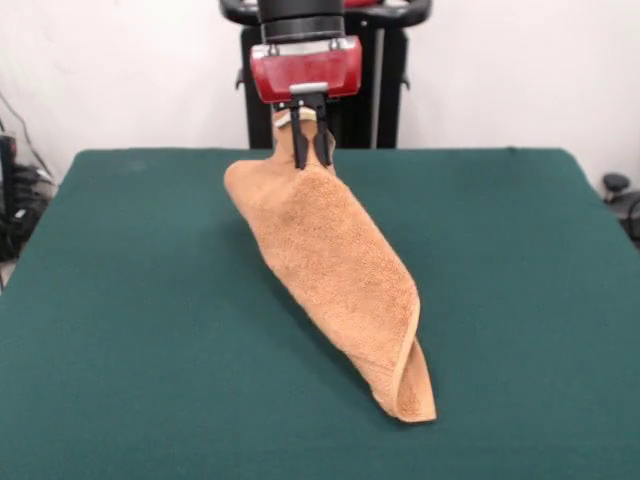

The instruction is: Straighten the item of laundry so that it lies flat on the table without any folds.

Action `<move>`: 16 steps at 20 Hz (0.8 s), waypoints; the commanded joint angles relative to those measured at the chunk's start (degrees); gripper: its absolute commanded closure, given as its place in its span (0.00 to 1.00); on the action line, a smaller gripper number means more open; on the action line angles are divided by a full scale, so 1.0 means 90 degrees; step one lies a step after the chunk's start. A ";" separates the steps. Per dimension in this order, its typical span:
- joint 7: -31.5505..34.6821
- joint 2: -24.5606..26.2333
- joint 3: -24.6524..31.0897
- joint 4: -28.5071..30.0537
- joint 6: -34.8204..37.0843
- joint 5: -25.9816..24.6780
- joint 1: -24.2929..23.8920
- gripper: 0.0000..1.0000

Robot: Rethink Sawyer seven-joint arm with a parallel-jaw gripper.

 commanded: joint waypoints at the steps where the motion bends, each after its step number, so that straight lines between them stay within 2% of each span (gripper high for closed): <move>1: -0.0782 0.0199 0.1232 -0.0077 0.1952 -0.0379 -0.0900 1.00; 7: -0.0565 0.0177 0.1348 0.0009 0.2111 -0.0532 -0.1027 1.00; 15: -0.0779 0.0228 0.1677 -0.0366 0.2684 -0.0818 -0.1106 1.00; 16: -0.0771 0.0303 0.1855 -0.0364 0.2754 -0.0861 -0.1218 0.00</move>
